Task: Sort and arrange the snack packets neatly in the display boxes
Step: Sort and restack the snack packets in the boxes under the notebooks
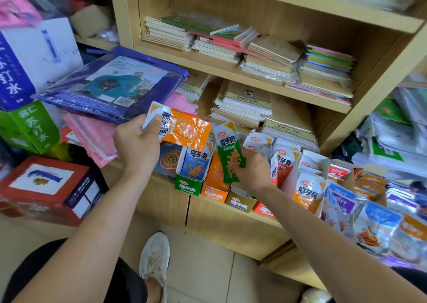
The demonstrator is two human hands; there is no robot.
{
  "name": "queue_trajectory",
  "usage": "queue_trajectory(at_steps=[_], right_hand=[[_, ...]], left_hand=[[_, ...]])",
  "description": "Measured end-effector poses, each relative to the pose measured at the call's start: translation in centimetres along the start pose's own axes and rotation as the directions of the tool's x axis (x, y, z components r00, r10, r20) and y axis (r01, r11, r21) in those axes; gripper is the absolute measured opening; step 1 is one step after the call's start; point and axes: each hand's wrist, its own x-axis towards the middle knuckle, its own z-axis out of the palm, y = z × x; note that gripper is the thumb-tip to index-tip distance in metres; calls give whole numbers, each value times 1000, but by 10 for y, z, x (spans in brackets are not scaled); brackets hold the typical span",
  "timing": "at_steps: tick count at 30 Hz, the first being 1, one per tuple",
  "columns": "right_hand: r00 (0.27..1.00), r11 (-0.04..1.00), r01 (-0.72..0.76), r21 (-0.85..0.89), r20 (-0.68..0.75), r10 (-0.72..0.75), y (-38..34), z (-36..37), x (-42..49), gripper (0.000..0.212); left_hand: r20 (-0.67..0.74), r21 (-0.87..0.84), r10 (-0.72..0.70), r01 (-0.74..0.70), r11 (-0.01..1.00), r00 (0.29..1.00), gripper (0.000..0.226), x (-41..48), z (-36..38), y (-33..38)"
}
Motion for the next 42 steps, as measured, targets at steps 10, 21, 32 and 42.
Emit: queue_trajectory(at_steps=[10, 21, 32, 42], right_hand=[[977, 916, 130, 379, -208, -52, -39, 15, -16, 10], [929, 925, 296, -238, 298, -220, -56, 71, -12, 53], [878, 874, 479, -79, 21, -479, -24, 41, -61, 31], [986, 906, 163, 390, -29, -165, -5, -78, -63, 63]], left_hand=[[-140, -24, -6, 3, 1000, 990, 26, 5, -14, 5], [-133, -142, -17, -2, 990, 991, 26, 7, -21, 6], [171, -191, 44, -11, 981, 984, 12, 0, -10, 11], [567, -141, 122, -50, 989, 815, 9, -25, 27, 18]])
